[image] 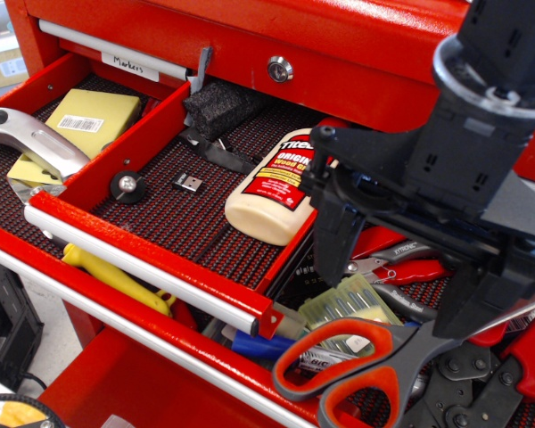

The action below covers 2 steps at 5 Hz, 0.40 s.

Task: Pick up scissors and put into drawer

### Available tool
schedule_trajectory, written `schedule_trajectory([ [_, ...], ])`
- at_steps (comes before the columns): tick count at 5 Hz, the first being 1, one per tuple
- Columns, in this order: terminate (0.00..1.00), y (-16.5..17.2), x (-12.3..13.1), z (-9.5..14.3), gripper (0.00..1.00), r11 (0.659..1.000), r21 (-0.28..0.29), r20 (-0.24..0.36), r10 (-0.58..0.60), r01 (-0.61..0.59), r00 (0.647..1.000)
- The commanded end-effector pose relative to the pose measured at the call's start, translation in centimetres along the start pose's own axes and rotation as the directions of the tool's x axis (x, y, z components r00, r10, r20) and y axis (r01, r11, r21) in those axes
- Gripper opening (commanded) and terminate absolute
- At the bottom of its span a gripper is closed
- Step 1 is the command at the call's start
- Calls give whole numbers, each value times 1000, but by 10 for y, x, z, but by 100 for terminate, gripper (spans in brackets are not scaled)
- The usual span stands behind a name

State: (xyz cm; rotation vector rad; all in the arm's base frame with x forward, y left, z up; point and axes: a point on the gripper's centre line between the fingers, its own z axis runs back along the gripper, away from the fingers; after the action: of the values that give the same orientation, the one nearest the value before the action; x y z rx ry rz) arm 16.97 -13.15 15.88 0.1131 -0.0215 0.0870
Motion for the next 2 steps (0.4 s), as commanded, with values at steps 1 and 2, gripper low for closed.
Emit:
schedule_trajectory([
  [1, 0, 0, 0, 0, 100, 1000, 0, 0, 0, 0, 1000],
  [2, 0, 9, 22, -6, 100, 999, -14, 15, -37, 38, 999],
])
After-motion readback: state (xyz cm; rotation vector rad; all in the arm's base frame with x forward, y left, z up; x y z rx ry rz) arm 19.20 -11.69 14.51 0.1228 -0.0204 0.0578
